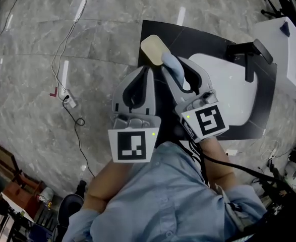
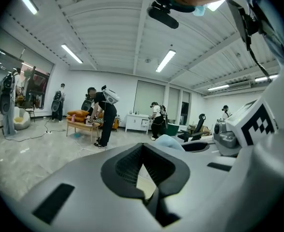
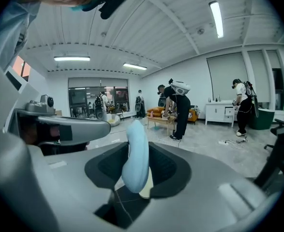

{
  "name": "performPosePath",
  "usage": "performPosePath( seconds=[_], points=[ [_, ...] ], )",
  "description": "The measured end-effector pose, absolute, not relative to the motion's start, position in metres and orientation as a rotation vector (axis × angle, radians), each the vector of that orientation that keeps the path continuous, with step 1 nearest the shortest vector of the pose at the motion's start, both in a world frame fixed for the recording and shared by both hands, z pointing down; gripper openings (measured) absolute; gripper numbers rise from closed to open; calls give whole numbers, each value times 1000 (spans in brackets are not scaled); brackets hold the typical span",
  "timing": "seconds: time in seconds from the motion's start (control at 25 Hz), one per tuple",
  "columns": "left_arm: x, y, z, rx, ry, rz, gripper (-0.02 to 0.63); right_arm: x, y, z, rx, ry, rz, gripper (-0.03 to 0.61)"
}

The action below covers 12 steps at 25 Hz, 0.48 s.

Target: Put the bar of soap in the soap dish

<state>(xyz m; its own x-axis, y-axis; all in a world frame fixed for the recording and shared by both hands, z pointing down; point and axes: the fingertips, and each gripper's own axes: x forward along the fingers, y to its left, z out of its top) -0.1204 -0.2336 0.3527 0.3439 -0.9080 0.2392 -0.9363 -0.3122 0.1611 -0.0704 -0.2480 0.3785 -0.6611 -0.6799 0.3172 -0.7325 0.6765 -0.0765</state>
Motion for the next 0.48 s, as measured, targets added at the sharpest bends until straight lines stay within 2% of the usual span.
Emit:
performPosePath(
  seconds=[0.48],
  points=[
    [-147,-279,426,2266,-1551,208,6,-93,-291,481,1099,-2463,431,124]
  ],
)
